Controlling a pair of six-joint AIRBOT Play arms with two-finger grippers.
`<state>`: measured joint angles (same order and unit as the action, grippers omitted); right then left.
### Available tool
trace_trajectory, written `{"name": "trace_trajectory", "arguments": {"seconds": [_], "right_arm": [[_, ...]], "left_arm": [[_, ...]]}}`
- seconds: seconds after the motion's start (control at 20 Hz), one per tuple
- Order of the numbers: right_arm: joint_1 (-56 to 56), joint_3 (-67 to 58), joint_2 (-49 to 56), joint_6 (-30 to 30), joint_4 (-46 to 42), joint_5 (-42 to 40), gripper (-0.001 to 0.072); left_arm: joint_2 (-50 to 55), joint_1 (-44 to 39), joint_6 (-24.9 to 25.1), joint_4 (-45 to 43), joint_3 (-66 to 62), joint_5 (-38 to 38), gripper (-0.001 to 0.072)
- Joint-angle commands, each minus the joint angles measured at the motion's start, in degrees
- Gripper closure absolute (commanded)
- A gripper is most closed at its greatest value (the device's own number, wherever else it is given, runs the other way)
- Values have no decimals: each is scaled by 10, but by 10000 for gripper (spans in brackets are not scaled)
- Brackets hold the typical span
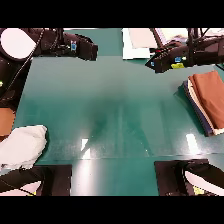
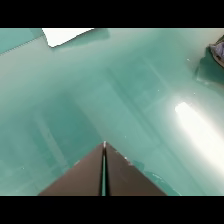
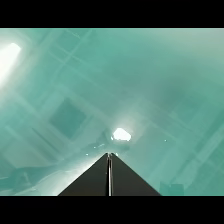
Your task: Fold the shirts.
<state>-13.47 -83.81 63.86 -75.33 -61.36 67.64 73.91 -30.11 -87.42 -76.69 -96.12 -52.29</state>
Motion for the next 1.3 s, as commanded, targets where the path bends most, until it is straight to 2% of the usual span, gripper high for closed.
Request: {"name": "trace_trajectory", "arguments": {"seconds": [0.0,0.55,0.7,0.8,0.9,1.05,1.15,1.25], "right_arm": [[-1,-1,0,0,-1,0,691],[-1,0,0,0,-1,8,691],[-1,0,0,0,-1,18,691],[-1,0,0,0,-2,19,692],[-1,0,0,0,-3,20,691],[-1,0,0,0,-2,20,692],[-1,0,0,0,-2,20,691],[-1,0,0,0,-2,19,692]], "left_arm": [[0,0,0,0,0,0,684],[0,0,0,0,0,0,684],[0,2,-6,1,-1,43,684],[-14,26,-7,-4,-3,-10,684],[-41,77,-6,-10,9,-113,684],[-129,173,-6,-28,120,-182,684],[-200,233,-6,-73,219,-227,683],[-253,279,-7,-165,310,-304,682]]}}
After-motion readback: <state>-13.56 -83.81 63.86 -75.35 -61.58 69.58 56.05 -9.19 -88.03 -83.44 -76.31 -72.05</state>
